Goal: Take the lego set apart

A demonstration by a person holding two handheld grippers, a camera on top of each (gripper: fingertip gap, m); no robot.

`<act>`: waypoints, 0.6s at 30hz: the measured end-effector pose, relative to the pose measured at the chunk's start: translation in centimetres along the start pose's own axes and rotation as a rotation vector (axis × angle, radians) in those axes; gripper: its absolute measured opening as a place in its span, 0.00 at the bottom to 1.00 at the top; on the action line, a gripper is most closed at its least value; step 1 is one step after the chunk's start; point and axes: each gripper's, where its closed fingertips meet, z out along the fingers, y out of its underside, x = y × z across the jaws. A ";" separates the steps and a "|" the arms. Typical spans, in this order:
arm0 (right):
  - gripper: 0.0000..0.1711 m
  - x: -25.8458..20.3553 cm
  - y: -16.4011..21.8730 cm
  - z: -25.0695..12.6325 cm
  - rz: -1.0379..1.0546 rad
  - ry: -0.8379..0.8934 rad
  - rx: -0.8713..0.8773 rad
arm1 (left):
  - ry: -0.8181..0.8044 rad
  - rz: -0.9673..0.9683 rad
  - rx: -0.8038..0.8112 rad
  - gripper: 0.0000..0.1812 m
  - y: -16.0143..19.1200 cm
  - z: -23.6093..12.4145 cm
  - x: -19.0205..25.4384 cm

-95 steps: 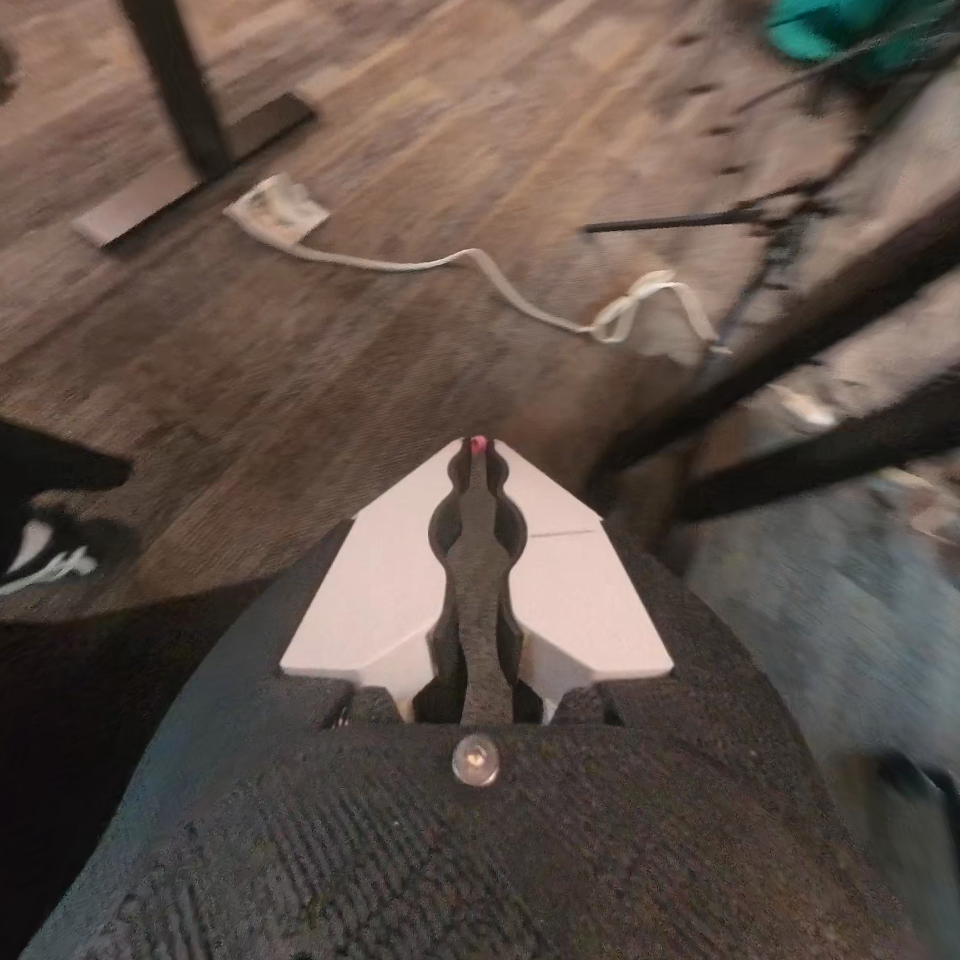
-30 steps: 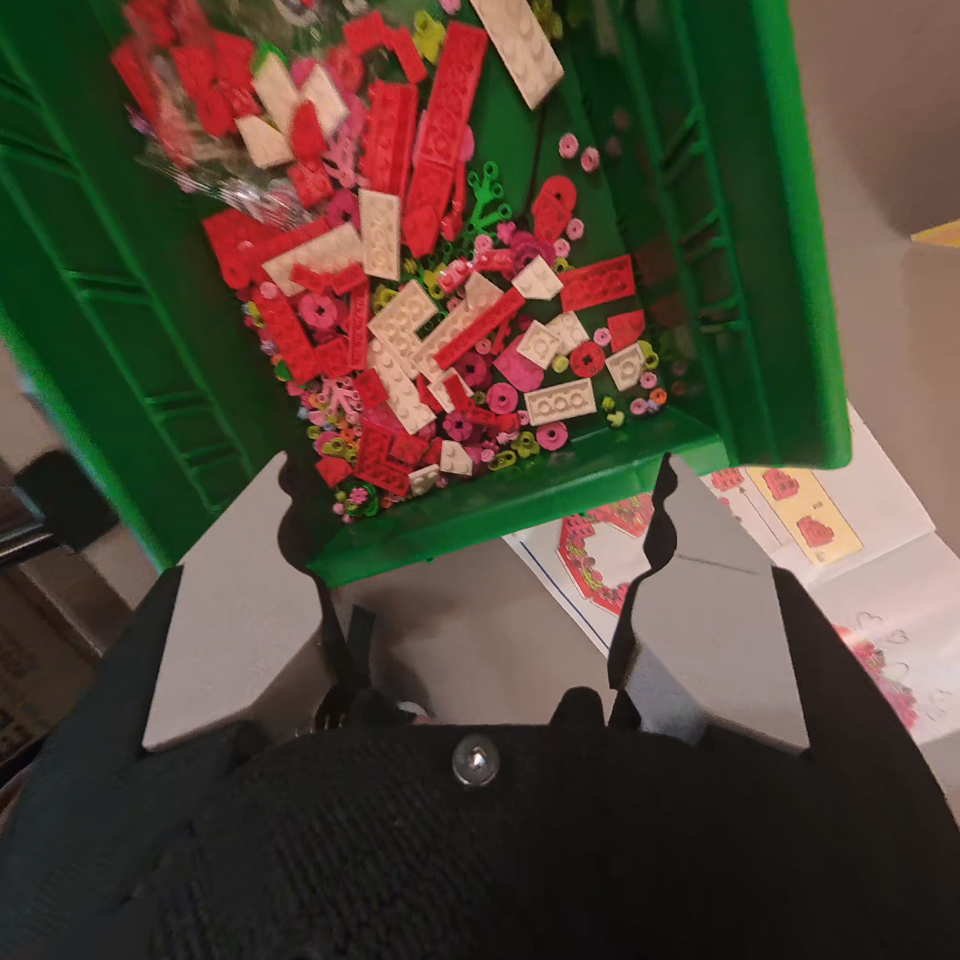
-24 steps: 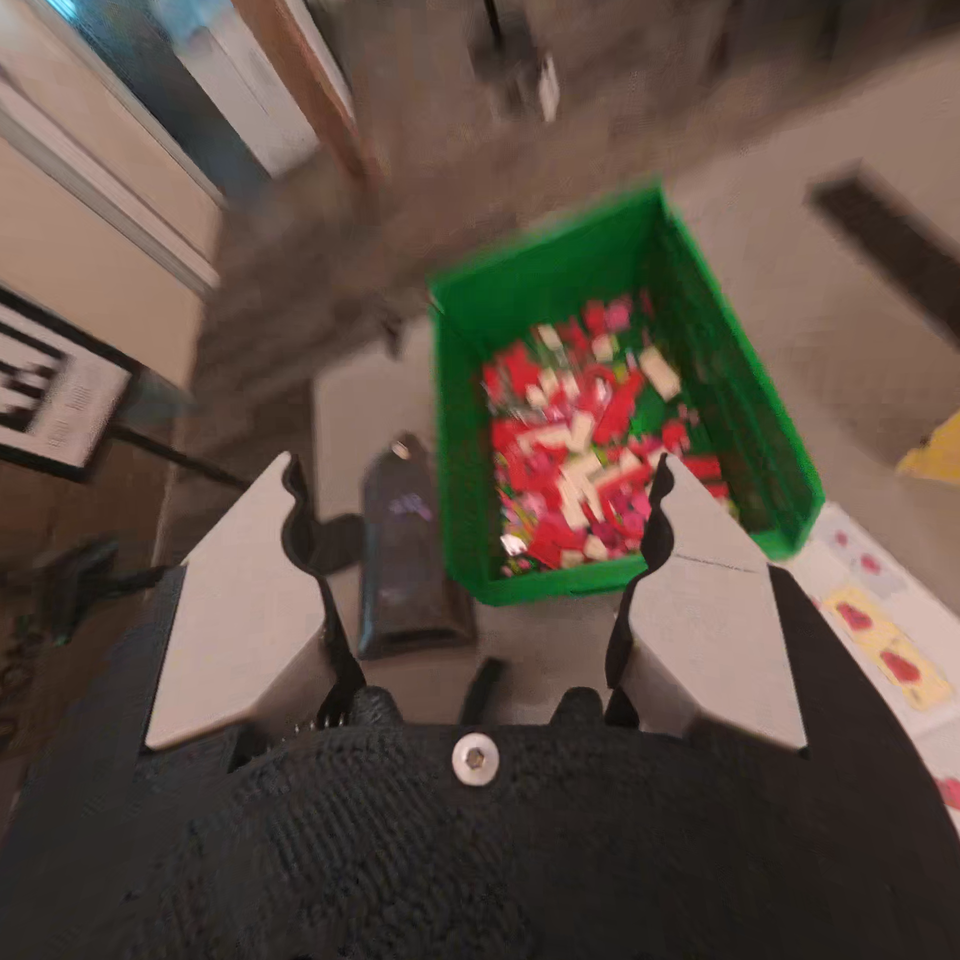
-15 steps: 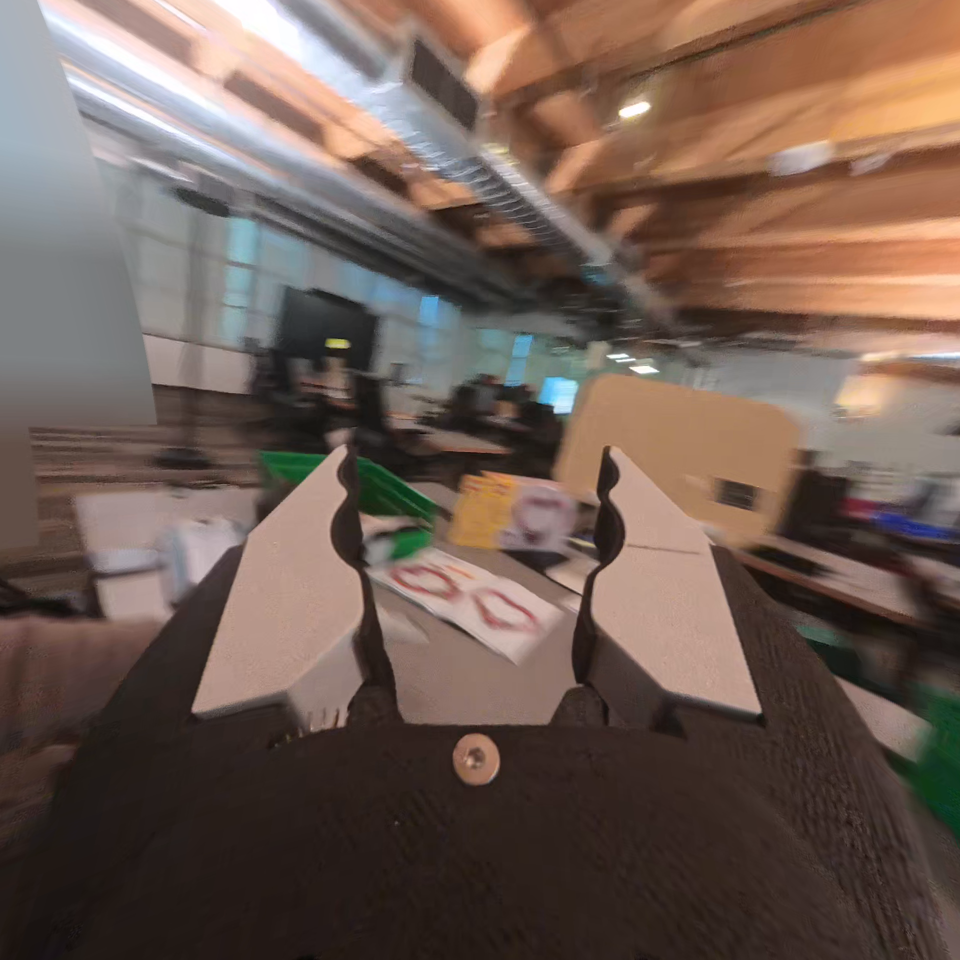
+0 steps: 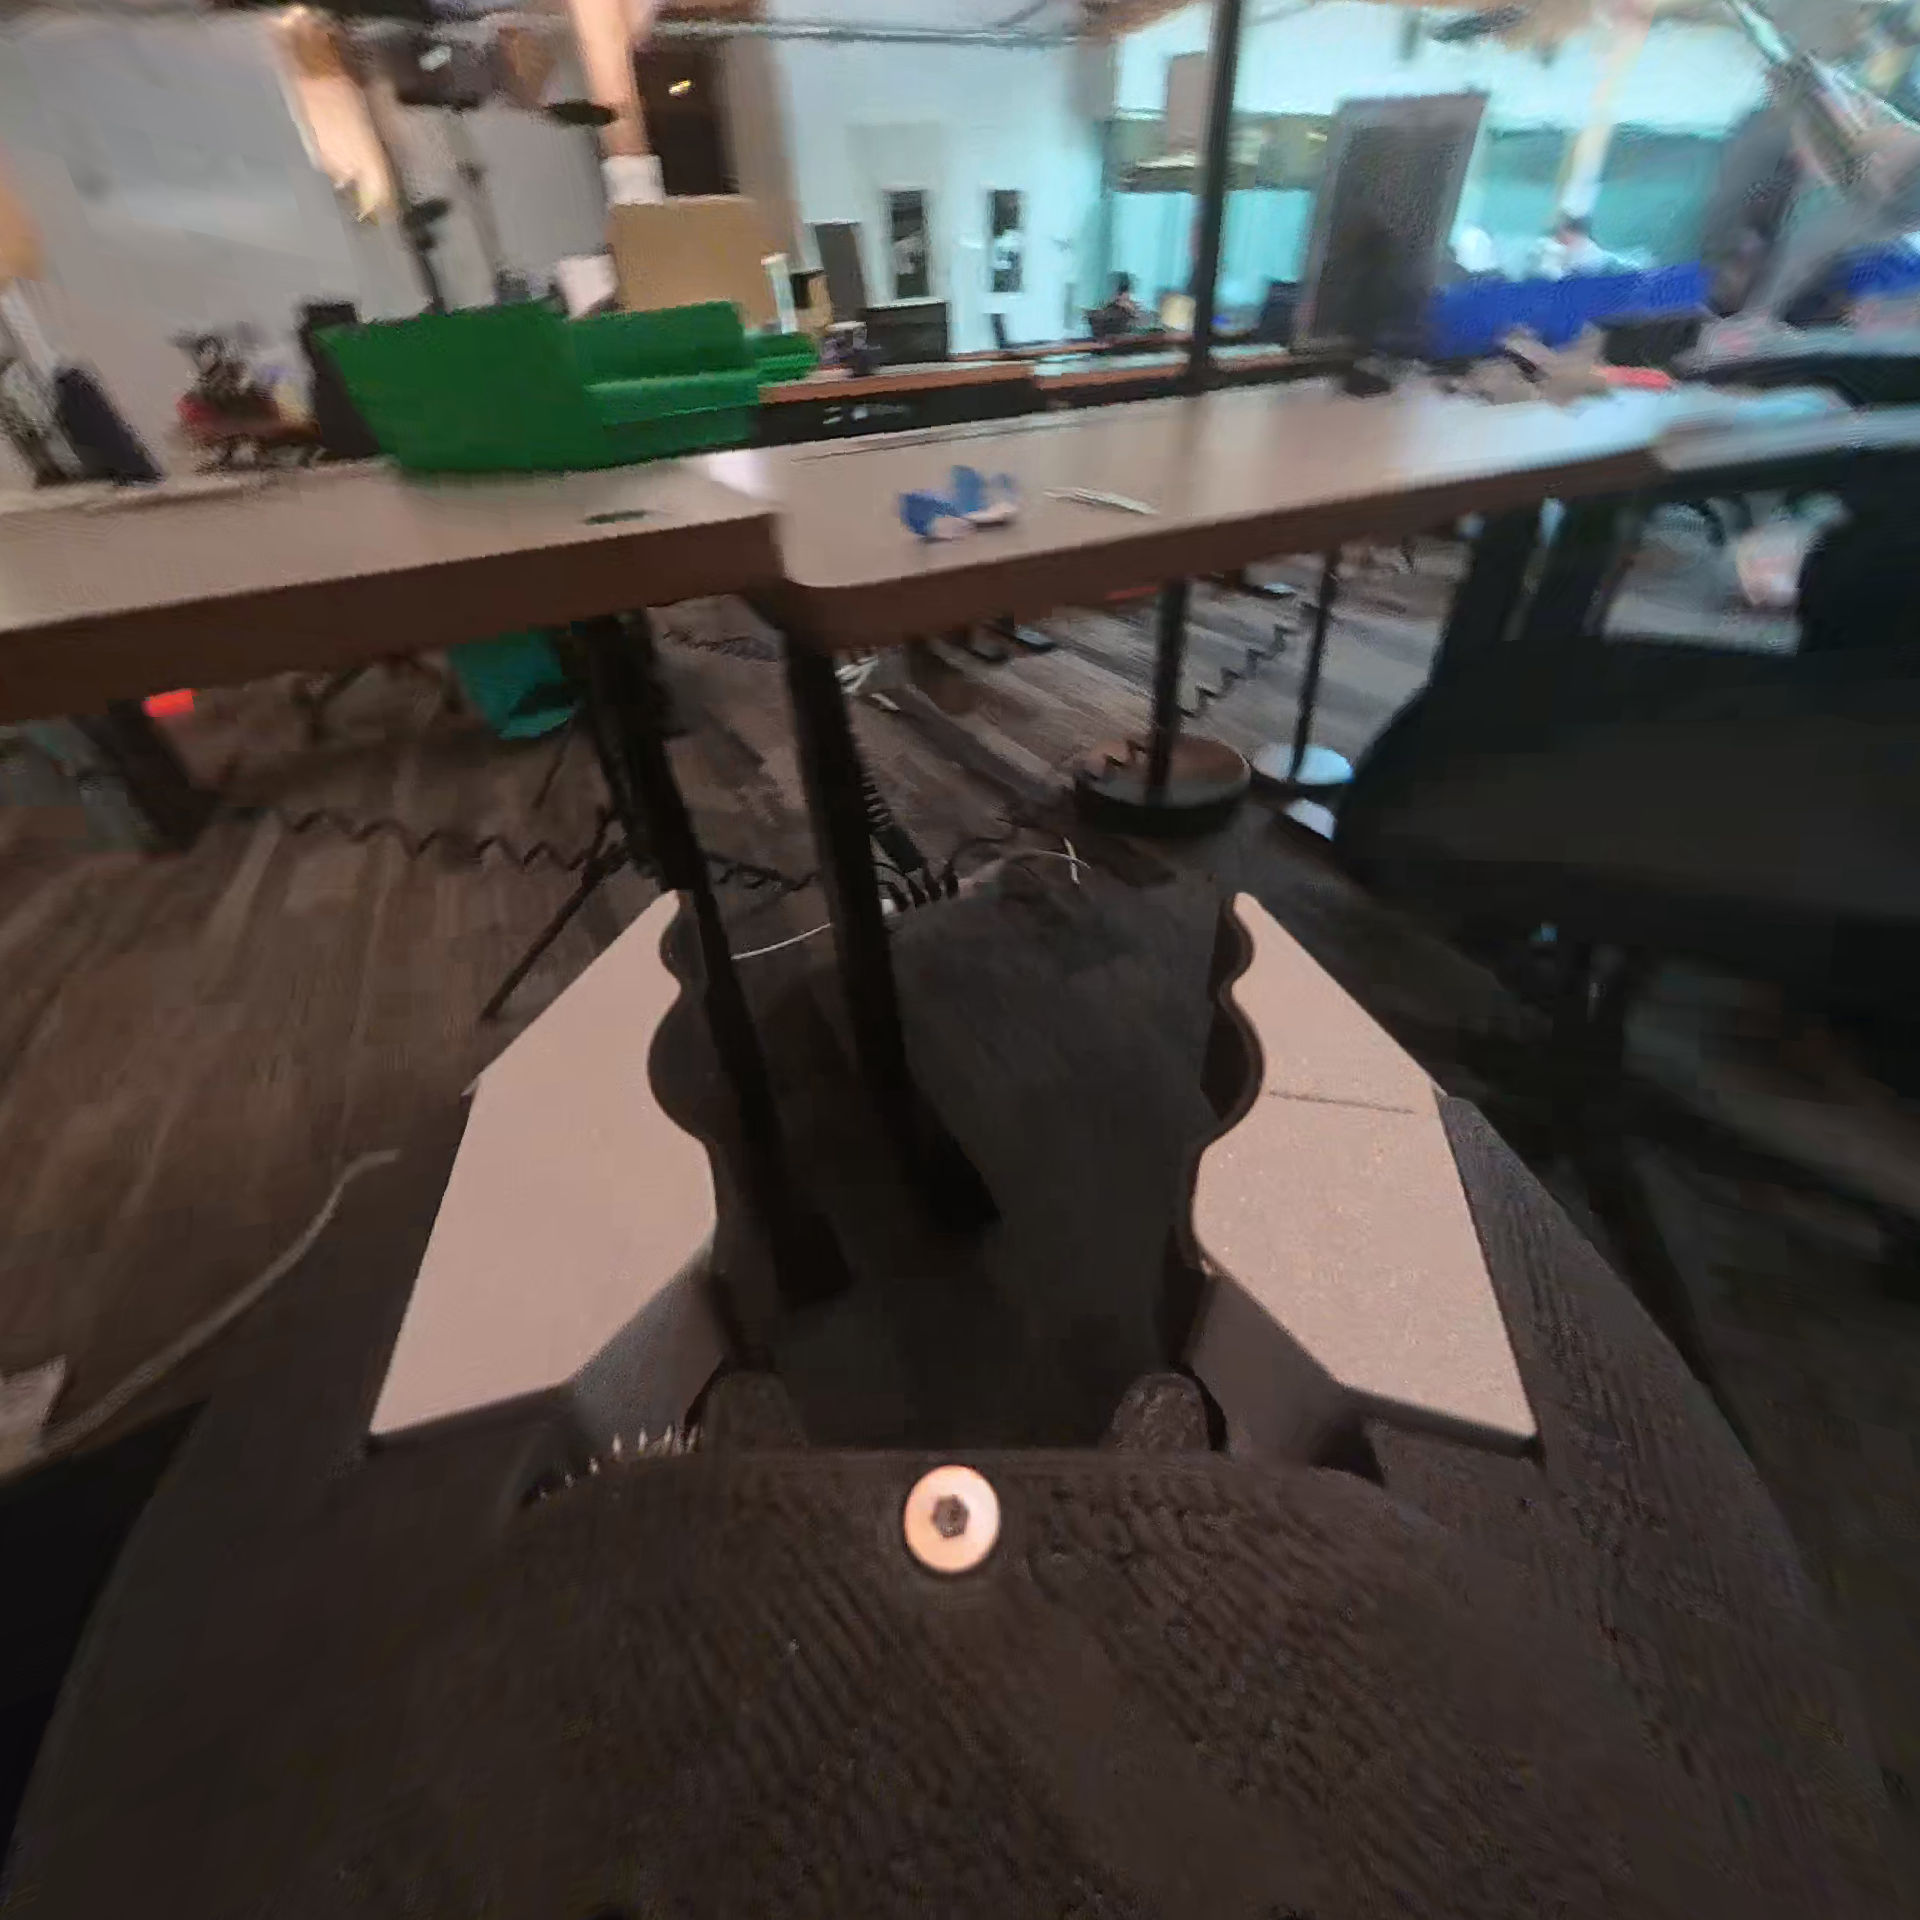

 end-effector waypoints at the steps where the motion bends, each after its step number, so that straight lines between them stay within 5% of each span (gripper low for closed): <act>1: 0.57 1.7 0.5 -0.8 0.032 0.034 0.005 | 0.028 -0.024 0.020 0.66 -1.1 0.0 1.7; 10: 0.55 7.9 6.9 -1.4 0.084 0.154 -0.119 | 0.452 0.003 0.230 0.73 -16.1 5.0 28.1; 18: 0.53 13.1 13.8 6.9 0.068 0.195 -0.197 | 0.699 -0.210 0.336 0.74 -24.1 11.9 45.5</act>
